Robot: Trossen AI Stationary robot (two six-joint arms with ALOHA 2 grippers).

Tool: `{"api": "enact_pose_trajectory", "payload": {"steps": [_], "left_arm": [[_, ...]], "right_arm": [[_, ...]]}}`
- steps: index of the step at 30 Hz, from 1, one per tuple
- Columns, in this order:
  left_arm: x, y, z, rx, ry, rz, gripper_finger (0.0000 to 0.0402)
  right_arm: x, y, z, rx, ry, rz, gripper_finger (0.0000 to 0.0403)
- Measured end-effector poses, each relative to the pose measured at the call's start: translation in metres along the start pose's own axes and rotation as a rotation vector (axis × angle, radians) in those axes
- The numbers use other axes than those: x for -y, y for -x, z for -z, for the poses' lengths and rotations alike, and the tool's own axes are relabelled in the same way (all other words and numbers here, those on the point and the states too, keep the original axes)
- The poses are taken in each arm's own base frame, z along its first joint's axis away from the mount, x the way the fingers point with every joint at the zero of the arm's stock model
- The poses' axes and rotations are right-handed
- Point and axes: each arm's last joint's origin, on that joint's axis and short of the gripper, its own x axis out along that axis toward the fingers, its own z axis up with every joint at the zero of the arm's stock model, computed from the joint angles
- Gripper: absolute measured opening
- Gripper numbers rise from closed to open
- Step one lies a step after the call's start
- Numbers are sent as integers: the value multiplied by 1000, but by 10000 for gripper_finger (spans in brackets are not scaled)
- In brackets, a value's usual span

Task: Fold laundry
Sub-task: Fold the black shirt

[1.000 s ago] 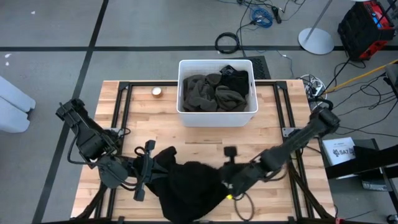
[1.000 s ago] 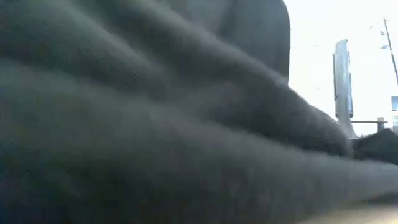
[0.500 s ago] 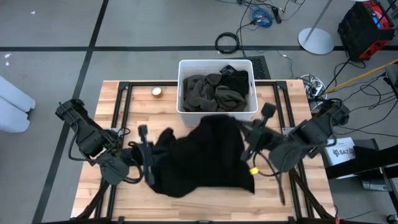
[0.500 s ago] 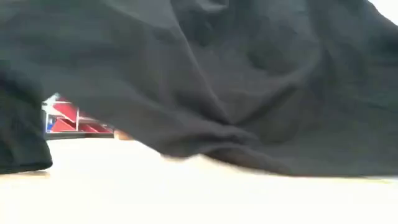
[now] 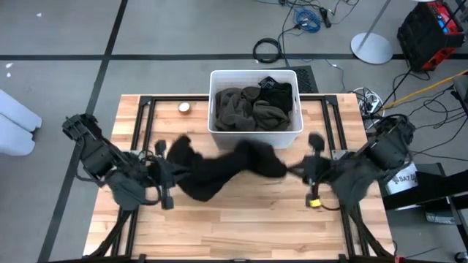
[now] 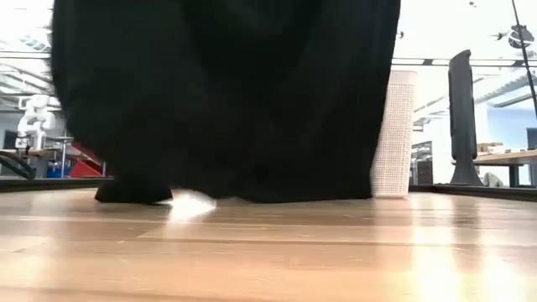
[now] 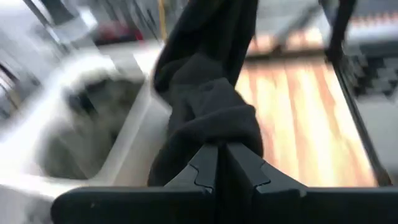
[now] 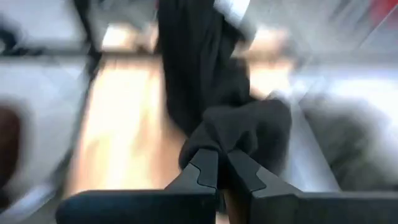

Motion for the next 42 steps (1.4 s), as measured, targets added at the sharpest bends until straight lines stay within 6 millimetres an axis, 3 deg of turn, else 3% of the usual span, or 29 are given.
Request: {"api": "enact_pose_trajectory", "payload": {"steps": [5,10,13,18,22,26,33,38,42], "left_arm": [[30,-31,64,-289,45,55,22],[61,-59,130,-447,120,88,22],[78,-77,162,-515,144,139,22],[98,-96,185,-592,142,193,22],[110,-105,193,-640,150,243,23],[122,-112,201,-698,145,320,38],[128,-113,209,-840,103,458,112],[125,-100,200,-1024,117,573,158],[122,-89,180,-981,139,662,168]], "right_arm": [[-40,-32,67,-467,-134,-107,0],[-71,-58,137,-780,-275,-133,0],[-80,-74,168,-870,-337,-139,0],[-89,-97,195,-843,-398,-220,20],[-91,-108,197,-800,-431,-279,64],[-90,-117,187,-715,-408,-342,122],[-79,-147,151,-334,-328,-407,201],[-72,-174,134,-155,-237,-413,231],[-71,-211,135,-68,-146,-371,238]]}}
